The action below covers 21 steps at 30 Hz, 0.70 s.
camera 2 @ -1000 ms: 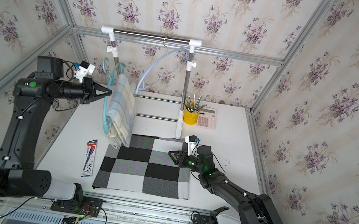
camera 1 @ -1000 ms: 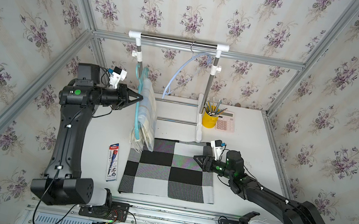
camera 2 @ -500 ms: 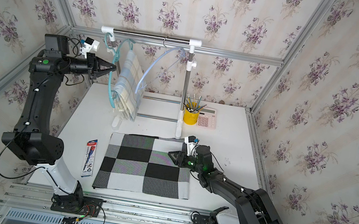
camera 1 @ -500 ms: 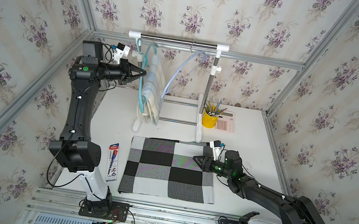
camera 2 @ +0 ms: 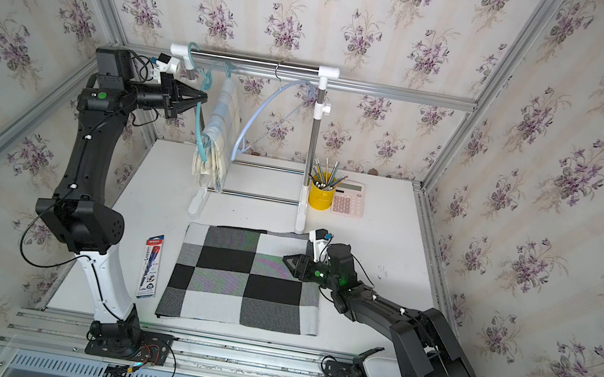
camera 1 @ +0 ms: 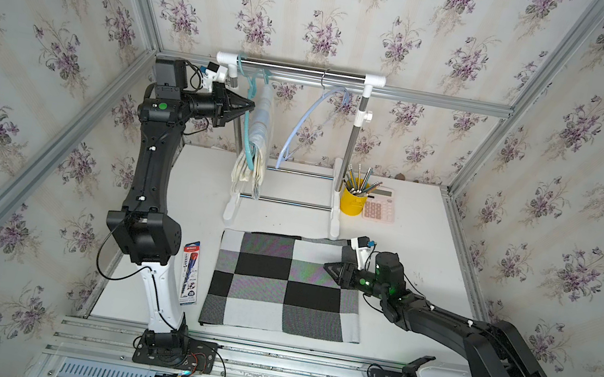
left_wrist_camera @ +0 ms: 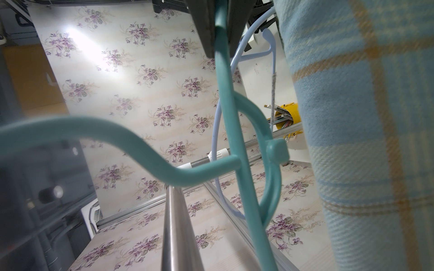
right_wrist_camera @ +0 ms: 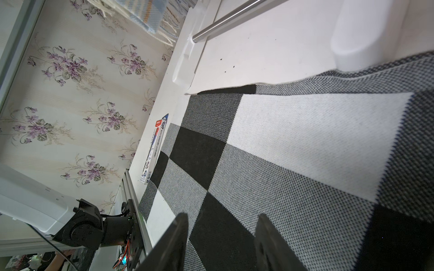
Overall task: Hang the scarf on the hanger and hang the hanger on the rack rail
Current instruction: Place the hanger at the clothesline.
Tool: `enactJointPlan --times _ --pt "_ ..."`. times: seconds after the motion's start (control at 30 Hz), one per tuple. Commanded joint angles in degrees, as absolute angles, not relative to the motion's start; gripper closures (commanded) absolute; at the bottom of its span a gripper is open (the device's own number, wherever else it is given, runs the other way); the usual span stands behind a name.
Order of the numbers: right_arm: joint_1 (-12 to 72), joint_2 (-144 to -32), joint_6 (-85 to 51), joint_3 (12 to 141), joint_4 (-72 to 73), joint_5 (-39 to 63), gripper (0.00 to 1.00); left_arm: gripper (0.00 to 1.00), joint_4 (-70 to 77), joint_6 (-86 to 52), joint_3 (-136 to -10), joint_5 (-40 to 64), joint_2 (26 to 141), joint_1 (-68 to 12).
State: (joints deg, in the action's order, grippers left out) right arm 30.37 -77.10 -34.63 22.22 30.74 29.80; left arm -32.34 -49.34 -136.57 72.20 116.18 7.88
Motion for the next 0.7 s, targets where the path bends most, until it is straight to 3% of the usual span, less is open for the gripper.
enactJointPlan --times 0.0,0.37,0.67 --pt "30.4 -77.3 -33.9 22.7 30.9 29.3 0.49 1.0 -12.6 -62.1 -135.4 75.3 117.3 7.8" --pt "30.4 -78.1 -34.3 22.8 31.0 29.8 0.49 1.0 0.0 -74.5 -130.8 77.1 122.4 7.3" --pt "30.4 -77.7 -34.3 22.4 30.9 29.8 0.5 1.0 -0.6 -74.3 -128.0 76.6 122.9 7.3"
